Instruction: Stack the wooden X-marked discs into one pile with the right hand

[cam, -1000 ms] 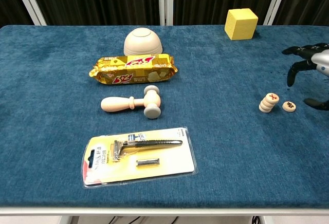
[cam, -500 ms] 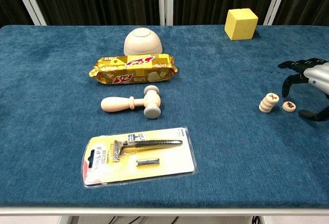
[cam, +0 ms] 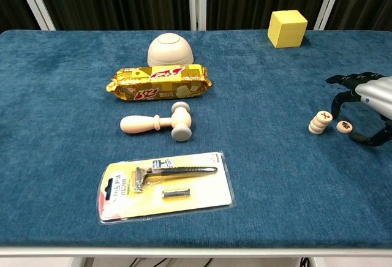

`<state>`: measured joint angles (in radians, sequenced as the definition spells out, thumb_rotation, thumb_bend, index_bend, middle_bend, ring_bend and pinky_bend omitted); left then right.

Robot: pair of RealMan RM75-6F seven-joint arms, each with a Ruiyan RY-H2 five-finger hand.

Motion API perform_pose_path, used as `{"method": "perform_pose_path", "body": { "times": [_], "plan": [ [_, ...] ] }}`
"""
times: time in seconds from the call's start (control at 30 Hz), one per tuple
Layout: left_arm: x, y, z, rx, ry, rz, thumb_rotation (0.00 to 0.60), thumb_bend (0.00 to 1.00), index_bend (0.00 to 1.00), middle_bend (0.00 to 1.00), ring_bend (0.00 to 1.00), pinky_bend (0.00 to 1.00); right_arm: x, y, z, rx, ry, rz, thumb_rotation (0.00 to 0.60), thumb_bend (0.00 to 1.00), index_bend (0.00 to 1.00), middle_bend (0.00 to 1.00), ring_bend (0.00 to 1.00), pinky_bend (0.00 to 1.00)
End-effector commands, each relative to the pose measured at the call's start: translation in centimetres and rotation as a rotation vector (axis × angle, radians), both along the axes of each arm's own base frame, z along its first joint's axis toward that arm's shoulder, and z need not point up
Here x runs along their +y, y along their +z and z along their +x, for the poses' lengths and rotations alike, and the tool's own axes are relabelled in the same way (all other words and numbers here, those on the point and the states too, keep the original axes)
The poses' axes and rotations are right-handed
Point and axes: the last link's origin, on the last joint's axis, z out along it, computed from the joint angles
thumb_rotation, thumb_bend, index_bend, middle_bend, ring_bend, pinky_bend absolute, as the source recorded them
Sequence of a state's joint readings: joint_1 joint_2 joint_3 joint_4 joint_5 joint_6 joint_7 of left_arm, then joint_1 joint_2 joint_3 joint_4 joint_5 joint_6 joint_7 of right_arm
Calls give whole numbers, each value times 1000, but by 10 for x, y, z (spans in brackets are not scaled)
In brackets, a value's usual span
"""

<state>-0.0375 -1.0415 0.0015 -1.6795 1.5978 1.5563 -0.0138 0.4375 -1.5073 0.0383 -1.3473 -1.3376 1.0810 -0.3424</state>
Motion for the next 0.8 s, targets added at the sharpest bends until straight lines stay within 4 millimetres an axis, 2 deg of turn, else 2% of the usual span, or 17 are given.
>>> {"method": "perform_pose_path", "body": {
  "times": [0.03,0.4,0.6,0.8],
  "plan": [
    [0,0,0,0,1,-1,600,138,77,0,0,0,0,0,0,1,2,-1,600,288,426,0,0,0],
    [0,0,-1,-1,2,-1,600,138,77,0,0,0,-1,-2,0,6,3,-2,600,299,494,0,0,0],
    [0,0,-1,-1,1,-1,600,138,77,0,0,0,-3,6,5,-21,16,-27,600,301,525,3,0,0],
    [0,0,0,0,-1,-1,600,137,77,0,0,0,-3,18,20,-53,53,-40,600,301,534,6,0,0]
  ]
}}
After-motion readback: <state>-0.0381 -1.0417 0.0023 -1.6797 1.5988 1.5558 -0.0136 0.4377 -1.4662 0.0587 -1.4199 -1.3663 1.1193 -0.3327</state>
